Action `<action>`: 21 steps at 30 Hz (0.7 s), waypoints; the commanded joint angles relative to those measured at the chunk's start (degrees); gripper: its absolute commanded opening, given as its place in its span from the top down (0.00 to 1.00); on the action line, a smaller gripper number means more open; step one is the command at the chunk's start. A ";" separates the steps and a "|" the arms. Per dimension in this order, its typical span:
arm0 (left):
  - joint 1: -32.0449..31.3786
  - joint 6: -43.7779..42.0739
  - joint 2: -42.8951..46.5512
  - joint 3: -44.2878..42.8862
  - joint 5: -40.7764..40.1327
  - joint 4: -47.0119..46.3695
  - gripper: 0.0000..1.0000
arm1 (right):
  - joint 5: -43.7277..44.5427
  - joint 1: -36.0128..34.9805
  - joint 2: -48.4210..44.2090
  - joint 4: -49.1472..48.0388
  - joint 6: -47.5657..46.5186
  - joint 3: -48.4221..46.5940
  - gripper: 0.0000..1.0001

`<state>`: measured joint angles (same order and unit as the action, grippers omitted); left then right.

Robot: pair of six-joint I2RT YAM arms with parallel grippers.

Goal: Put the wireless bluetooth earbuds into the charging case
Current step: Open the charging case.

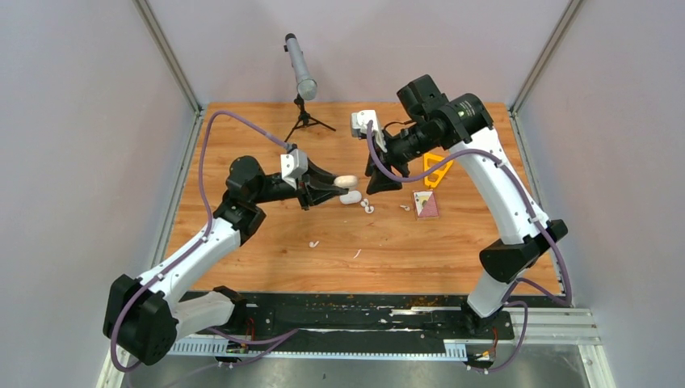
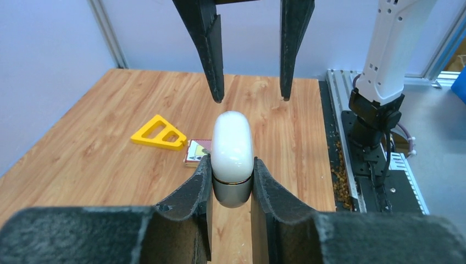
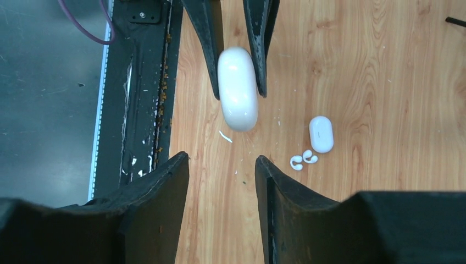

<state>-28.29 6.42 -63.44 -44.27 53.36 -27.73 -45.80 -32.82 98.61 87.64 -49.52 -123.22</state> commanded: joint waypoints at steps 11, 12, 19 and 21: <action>-1.30 0.64 -1.30 -0.45 2.38 -6.45 0.97 | -2.01 -3.41 3.95 -2.10 1.16 -4.72 0.51; -1.32 0.77 -1.67 -0.61 2.41 -6.73 0.97 | -2.15 -3.44 3.96 -2.09 1.28 -4.60 0.51; -1.71 1.16 -3.29 -1.20 1.37 -7.88 0.97 | -0.61 -3.51 3.27 -2.72 1.24 -3.04 0.60; -1.75 1.42 -3.40 -1.02 1.13 -8.08 0.97 | -0.56 -3.57 3.17 -3.01 1.54 -2.67 0.63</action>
<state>-29.63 7.16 -66.70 -43.55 54.96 -32.47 -45.60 -35.97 103.04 86.52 -48.16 -125.64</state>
